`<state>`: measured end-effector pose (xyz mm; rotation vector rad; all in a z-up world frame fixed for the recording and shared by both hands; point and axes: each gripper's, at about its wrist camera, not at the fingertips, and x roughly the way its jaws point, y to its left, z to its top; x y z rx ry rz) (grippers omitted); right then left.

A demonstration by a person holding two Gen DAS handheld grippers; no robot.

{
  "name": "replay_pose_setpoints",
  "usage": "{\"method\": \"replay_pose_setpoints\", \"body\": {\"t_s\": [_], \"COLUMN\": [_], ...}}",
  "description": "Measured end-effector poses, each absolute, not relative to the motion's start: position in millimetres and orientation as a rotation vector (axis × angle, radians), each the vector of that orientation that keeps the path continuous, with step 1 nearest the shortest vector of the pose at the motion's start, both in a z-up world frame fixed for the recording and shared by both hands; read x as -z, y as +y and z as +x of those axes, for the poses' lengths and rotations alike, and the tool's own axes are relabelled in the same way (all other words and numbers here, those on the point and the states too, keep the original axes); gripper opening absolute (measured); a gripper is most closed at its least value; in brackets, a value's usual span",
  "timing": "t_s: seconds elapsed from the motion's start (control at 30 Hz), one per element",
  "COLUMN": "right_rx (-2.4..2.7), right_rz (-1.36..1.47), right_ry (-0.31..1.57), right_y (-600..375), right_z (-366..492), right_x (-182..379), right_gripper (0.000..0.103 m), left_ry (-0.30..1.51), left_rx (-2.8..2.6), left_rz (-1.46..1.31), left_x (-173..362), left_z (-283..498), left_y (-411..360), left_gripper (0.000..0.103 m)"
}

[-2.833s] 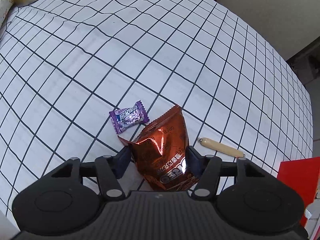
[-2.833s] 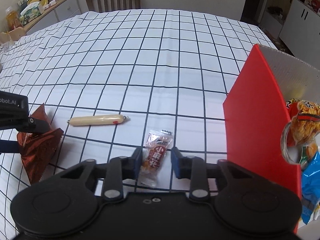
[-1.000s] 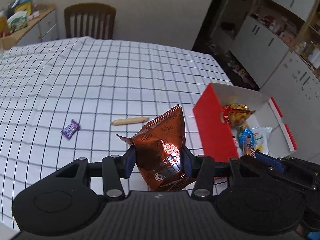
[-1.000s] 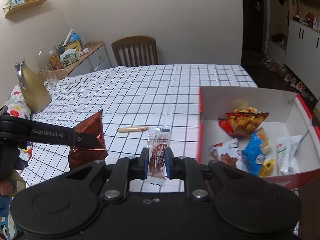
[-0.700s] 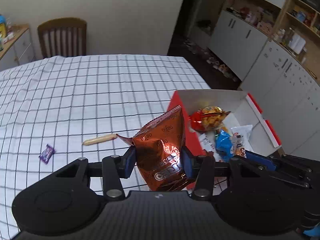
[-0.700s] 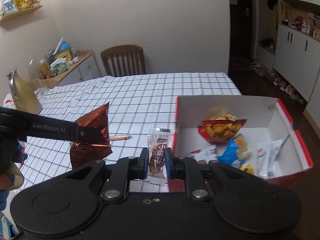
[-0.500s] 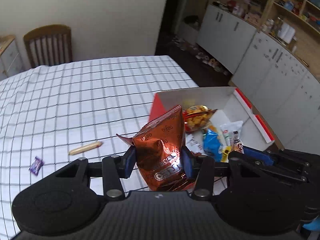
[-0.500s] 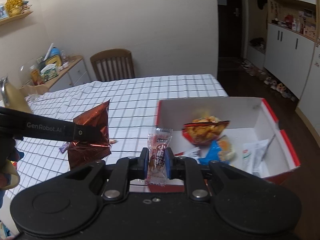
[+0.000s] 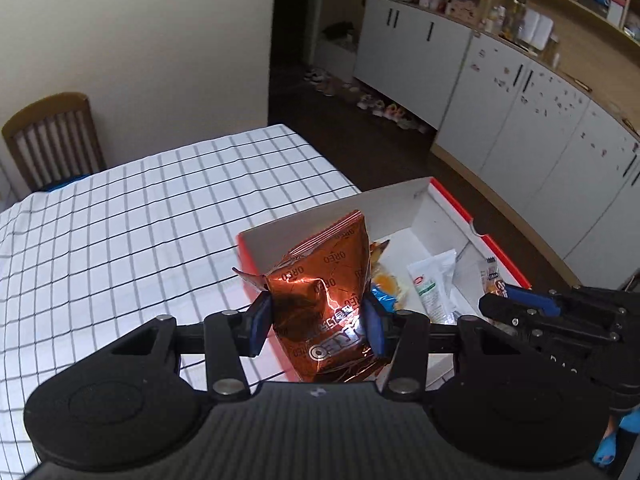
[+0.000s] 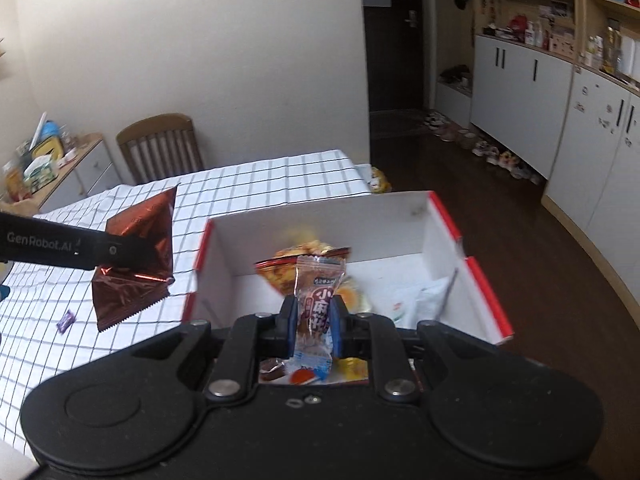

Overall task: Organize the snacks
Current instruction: 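Carry the Oreo packet and wrapped sweet over the red box, then lower the Oreo packet and wrapped sweet into the box and open both grippers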

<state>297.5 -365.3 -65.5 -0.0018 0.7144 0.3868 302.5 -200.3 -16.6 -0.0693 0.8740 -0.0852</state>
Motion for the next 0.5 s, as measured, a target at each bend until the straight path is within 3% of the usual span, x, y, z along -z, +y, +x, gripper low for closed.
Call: {"method": "replay_pose_setpoints", "body": {"t_s": [0.5], "right_rx": [-0.370], "right_rz": [0.008], "right_ry": [0.770], "right_y": [-380.4], "right_z": [342.6], "right_x": [91.8], "right_gripper": [0.015], "left_ry": [0.986], "left_rx": [0.106], "left_rz": [0.032], "left_x": [55.4], "left_z": [357.1], "left_y": [-245.2], "left_gripper": [0.047]}}
